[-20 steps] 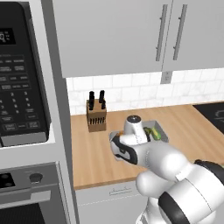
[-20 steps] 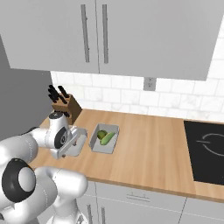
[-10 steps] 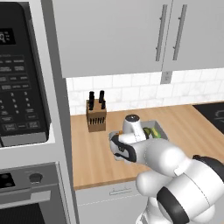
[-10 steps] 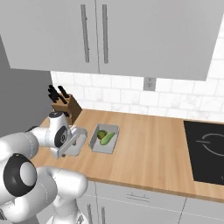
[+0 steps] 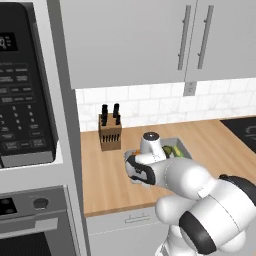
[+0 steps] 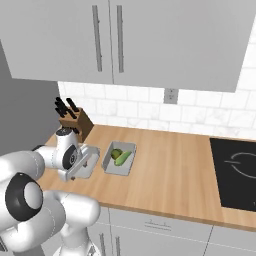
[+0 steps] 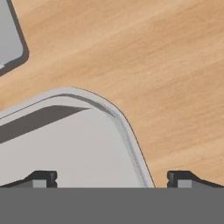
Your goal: Take the meat container that has the chicken drumstick and place it on the second highest rack of the freezer. Then take the vegetable container that has the corn and lime and place it on the highest rack of the freezer.
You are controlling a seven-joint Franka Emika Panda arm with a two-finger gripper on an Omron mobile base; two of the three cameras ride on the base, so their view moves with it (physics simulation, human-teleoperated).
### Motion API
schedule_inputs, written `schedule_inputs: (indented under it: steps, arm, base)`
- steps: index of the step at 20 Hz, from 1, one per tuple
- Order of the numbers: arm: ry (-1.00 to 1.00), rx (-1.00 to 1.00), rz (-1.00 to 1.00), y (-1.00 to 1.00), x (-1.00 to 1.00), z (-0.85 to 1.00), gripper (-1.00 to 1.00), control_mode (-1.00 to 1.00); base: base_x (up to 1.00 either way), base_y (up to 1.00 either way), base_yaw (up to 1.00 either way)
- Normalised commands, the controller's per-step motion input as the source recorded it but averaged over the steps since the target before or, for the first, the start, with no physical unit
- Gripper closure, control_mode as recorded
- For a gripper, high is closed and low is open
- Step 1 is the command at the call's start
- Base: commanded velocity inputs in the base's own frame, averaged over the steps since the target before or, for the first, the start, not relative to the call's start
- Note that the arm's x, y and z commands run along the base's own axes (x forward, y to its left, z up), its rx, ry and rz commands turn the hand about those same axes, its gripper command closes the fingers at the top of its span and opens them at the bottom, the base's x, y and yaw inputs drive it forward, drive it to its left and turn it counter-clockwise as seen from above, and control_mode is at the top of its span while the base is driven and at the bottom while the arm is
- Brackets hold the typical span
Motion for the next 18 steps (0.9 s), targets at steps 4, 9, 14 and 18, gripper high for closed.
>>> schedule_inputs:
  steps: [4,9,14,18]
  arm:
    - [0.0,0.0,0.0,0.0,0.0,-0.03,-1.0,-1.0]
    - [0.0,0.0,0.0,0.0,0.0,0.0,-1.0,-1.0]
    - [0.0,0.0,0.0,0.0,0.0,0.0,1.0,-1.0]
    - [0.0,0.0,0.0,0.0,0.0,0.0,1.0,-1.0]
  base:
    - [0.0,0.0,0.0]
    - [0.0,0.0,0.0]
    - [0.0,0.0,0.0]
    - [0.0,0.0,0.0]
